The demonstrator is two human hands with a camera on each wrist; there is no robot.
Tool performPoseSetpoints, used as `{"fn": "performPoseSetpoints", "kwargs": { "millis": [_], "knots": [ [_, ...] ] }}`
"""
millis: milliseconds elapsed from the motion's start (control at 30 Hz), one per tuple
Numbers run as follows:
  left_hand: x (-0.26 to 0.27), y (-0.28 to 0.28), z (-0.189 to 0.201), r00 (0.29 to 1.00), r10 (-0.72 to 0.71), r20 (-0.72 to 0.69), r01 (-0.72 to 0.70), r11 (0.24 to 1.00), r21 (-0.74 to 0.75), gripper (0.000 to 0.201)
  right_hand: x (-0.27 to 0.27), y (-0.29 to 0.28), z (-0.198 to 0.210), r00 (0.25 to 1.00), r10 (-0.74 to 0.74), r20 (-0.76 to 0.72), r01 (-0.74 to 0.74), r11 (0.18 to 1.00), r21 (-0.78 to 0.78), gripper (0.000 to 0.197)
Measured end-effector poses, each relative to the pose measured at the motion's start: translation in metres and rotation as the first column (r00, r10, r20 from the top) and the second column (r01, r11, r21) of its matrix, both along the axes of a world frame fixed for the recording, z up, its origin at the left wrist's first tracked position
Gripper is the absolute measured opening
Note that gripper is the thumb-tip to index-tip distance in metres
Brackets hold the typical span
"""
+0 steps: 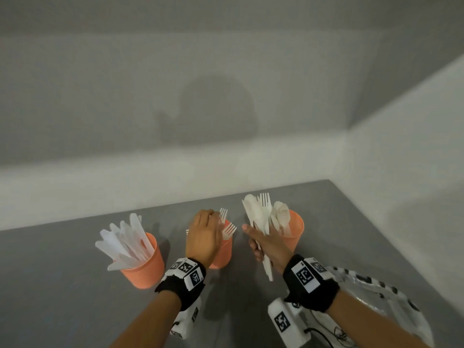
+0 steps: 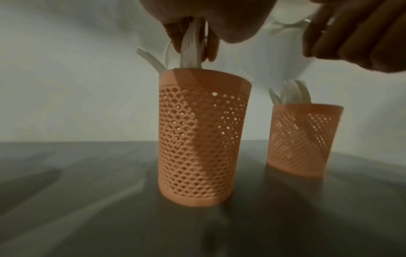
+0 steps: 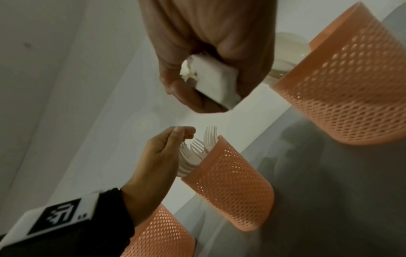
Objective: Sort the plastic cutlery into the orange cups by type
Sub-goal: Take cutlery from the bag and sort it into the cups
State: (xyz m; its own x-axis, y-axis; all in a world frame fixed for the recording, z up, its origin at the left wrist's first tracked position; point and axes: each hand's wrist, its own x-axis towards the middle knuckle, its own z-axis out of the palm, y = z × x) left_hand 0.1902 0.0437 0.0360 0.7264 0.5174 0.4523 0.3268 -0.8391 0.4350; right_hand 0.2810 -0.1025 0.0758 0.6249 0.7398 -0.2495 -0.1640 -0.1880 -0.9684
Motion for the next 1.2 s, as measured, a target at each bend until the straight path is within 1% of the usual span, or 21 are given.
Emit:
{"fn": "performPoseSetpoints", "kwargs": {
  "millis": [67,133,167,233,333,367,400,467,500,567,600,700,767,800,867,933,967,1033,1067,1133,1200],
  "knots": [
    [-0.002,-0.001,0.001,0.988,0.036,-0.149,-0.017,0.992,0.126,0.047,-0.003,0.001,0.0,1.0,0.022,0.015,-0.022,1.0,0.001,0.03],
    [-0.004,-0.003,0.006,0.975,0.071,-0.21,-0.051,0.994,0.101,0.065,-0.007,0.0,0.002,0.999,0.03,0.038,-0.03,1.0,0.006,0.028],
    [-0.005,-0.004,0.01,0.975,0.055,-0.218,-0.046,0.998,0.044,0.072,-0.008,-0.001,0.003,0.998,0.03,0.057,-0.03,1.0,-0.007,0.027],
    [-0.008,-0.007,0.022,0.996,0.008,-0.09,-0.017,0.994,-0.11,0.071,-0.011,-0.002,0.006,0.995,0.035,0.091,-0.032,0.999,-0.034,0.027],
    [-0.008,-0.02,0.047,0.979,-0.007,0.205,0.083,0.928,-0.364,0.045,-0.018,-0.002,0.011,0.987,0.096,0.129,-0.091,0.995,-0.045,0.02],
    [-0.006,-0.023,0.055,0.967,-0.001,0.253,0.112,0.899,-0.424,0.037,-0.02,-0.002,0.013,0.982,0.12,0.147,-0.113,0.992,-0.054,0.018],
    [-0.004,-0.025,0.063,0.966,-0.005,0.258,0.137,0.859,-0.494,0.031,-0.021,-0.002,0.013,0.976,0.142,0.163,-0.134,0.989,-0.063,0.017],
    [0.0,-0.026,0.076,0.975,-0.056,0.217,0.18,0.771,-0.611,0.025,-0.024,-0.002,0.014,0.966,0.181,0.184,-0.168,0.982,-0.085,0.016],
    [0.001,-0.026,0.079,0.975,-0.09,0.203,0.2,0.756,-0.623,0.021,-0.024,-0.003,0.014,0.962,0.195,0.191,-0.18,0.979,-0.093,0.015],
    [0.0,-0.026,0.084,0.974,-0.137,0.182,0.219,0.78,-0.587,0.005,-0.025,-0.005,0.014,0.956,0.214,0.2,-0.195,0.975,-0.107,0.015],
    [-0.002,-0.028,0.087,0.975,-0.147,0.164,0.215,0.797,-0.565,0.003,-0.026,-0.008,0.014,0.956,0.219,0.198,-0.2,0.973,-0.112,0.015],
    [-0.005,-0.031,0.088,0.979,-0.133,0.154,0.198,0.798,-0.569,0.009,-0.028,-0.016,0.014,0.957,0.232,0.174,-0.213,0.969,-0.123,0.012],
    [-0.008,-0.035,0.095,0.974,-0.085,0.212,0.196,0.789,-0.582,0.017,-0.031,-0.022,0.013,0.952,0.248,0.177,-0.227,0.965,-0.132,0.011],
    [-0.01,-0.037,0.099,0.959,-0.052,0.279,0.218,0.766,-0.605,0.019,-0.033,-0.025,0.012,0.95,0.252,0.186,-0.228,0.964,-0.139,0.012],
    [-0.015,-0.039,0.112,0.896,0.044,0.441,0.305,0.661,-0.685,0.015,-0.037,-0.031,0.011,0.947,0.248,0.203,-0.222,0.965,-0.14,0.014],
    [-0.022,-0.038,0.127,0.829,0.172,0.533,0.362,0.562,-0.744,0.007,-0.041,-0.036,0.011,0.936,0.239,0.26,-0.206,0.967,-0.148,0.017],
    [-0.026,-0.036,0.133,0.8,0.225,0.557,0.375,0.537,-0.755,0.006,-0.043,-0.038,0.01,0.923,0.223,0.314,-0.183,0.971,-0.154,0.017],
    [-0.032,-0.032,0.138,0.773,0.283,0.567,0.361,0.539,-0.761,0.005,-0.046,-0.042,0.01,0.875,0.18,0.45,-0.102,0.976,-0.193,0.006],
    [-0.034,-0.031,0.137,0.791,0.289,0.54,0.316,0.563,-0.764,0.006,-0.048,-0.044,0.009,0.84,0.154,0.521,-0.048,0.976,-0.21,0.01],
    [-0.035,-0.035,0.125,0.867,0.257,0.428,0.187,0.629,-0.755,0.013,-0.052,-0.049,0.007,0.795,0.091,0.6,0.055,0.974,-0.221,0.024],
    [-0.034,-0.052,0.108,0.937,0.198,0.288,0.089,0.662,-0.744,0.016,-0.056,-0.054,0.008,0.748,0.057,0.661,0.136,0.962,-0.237,0.024]
  ]
}}
